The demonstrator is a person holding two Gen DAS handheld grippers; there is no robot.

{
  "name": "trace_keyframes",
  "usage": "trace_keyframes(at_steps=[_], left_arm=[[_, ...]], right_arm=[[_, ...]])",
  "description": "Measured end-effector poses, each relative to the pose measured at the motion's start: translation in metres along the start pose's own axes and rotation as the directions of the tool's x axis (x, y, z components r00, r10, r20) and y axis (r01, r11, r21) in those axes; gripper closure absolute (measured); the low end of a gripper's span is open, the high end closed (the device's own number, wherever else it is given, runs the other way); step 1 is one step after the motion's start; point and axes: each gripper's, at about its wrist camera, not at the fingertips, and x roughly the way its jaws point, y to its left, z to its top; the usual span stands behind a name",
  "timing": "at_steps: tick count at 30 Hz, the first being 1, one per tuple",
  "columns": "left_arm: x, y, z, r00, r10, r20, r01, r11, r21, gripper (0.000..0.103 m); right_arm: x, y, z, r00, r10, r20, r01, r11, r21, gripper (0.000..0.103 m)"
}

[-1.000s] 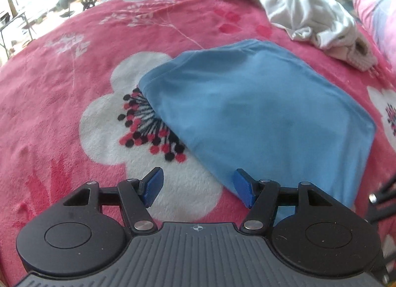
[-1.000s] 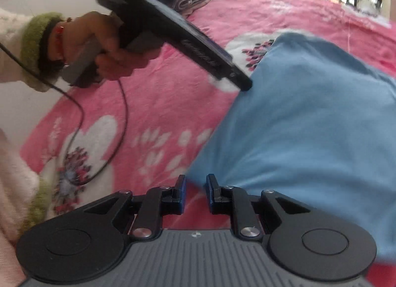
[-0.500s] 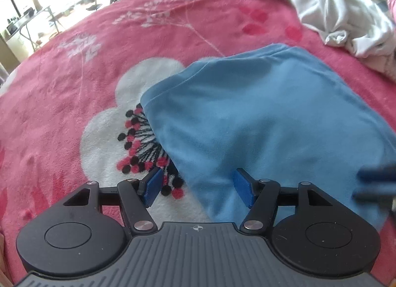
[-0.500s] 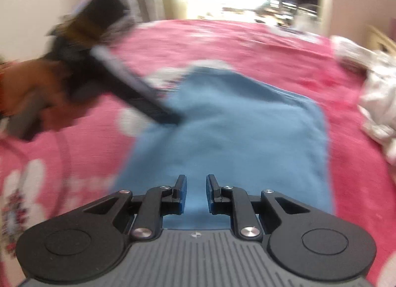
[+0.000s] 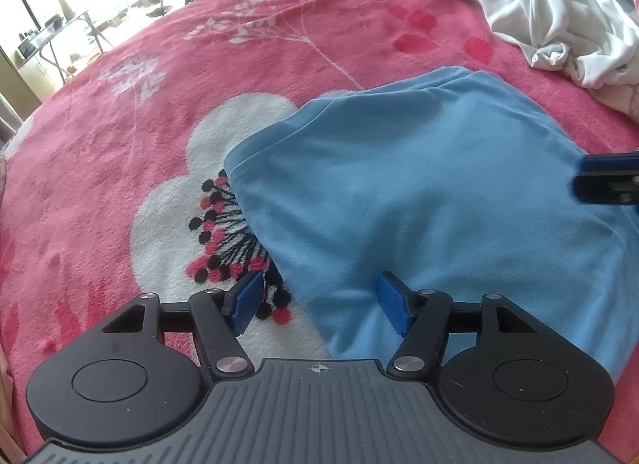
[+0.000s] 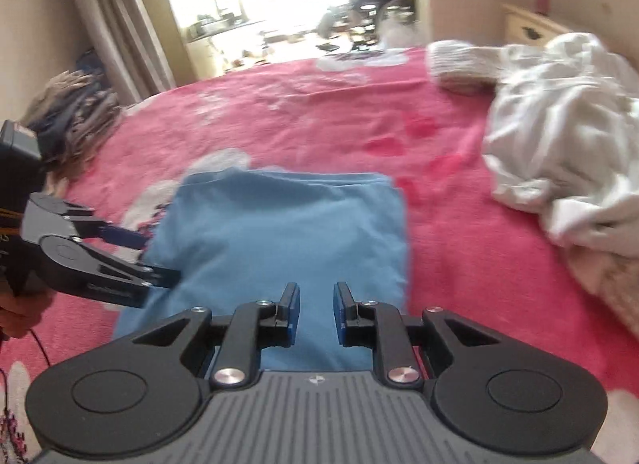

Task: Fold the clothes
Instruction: 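Close the left gripper on the folded blue shirt's edge while the right gripper grasps beside it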

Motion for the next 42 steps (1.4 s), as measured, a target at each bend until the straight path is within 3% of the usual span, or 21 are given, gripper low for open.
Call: trace_keyframes(at_steps=[5, 10, 15, 18, 20, 24, 27, 33, 36, 42], left_arm=[[0.0, -0.001, 0.001, 1.0, 0.005, -0.003, -0.005, 1.0, -0.003, 0.039], [0.0, 0.0, 0.002, 1.0, 0.004, -0.004, -0.004, 1.0, -0.005, 0.039], [0.001, 0.006, 0.001, 1.0, -0.027, 0.003, 0.027, 1.0, -0.003, 0.039], [-0.001, 0.022, -0.003, 0.993, -0.117, 0.022, 0.118, 0.993, -0.024, 0.039], [-0.004, 0.04, -0.006, 0.978, -0.2, 0.061, 0.203, 0.977, -0.065, 0.039], [0.001, 0.069, -0.009, 0.946, -0.31, 0.099, 0.322, 0.937, -0.134, 0.038], [0.011, 0.078, -0.007, 0.918, -0.382, 0.111, 0.396, 0.903, -0.169, 0.038], [0.025, 0.087, -0.002, 0.885, -0.435, 0.162, 0.461, 0.869, -0.181, 0.039], [0.032, 0.09, 0.0, 0.87, -0.458, 0.183, 0.488, 0.854, -0.179, 0.039], [0.043, 0.098, 0.007, 0.843, -0.489, 0.224, 0.531, 0.823, -0.204, 0.042]], right_arm=[[0.025, -0.002, 0.016, 1.0, 0.008, -0.012, -0.008, 1.0, -0.021, 0.083], [0.046, -0.025, 0.028, 0.999, -0.034, -0.028, 0.035, 0.999, 0.04, 0.083], [0.043, -0.064, 0.031, 0.998, -0.067, 0.003, 0.064, 0.968, 0.245, 0.084], [0.036, -0.085, 0.029, 0.998, -0.053, 0.021, 0.043, 0.943, 0.331, 0.077], [0.033, -0.1, 0.025, 0.999, -0.005, 0.034, -0.009, 0.916, 0.402, 0.065], [0.031, -0.129, 0.016, 0.991, 0.096, 0.093, -0.131, 0.837, 0.531, 0.06], [0.044, -0.141, 0.016, 0.982, 0.173, 0.079, -0.187, 0.804, 0.565, 0.053], [0.068, -0.142, 0.025, 0.958, 0.284, 0.031, -0.258, 0.814, 0.521, 0.05], [0.081, -0.144, 0.031, 0.939, 0.343, 0.027, -0.306, 0.798, 0.519, 0.05], [0.104, -0.141, 0.047, 0.914, 0.406, 0.021, -0.363, 0.791, 0.492, 0.051]])
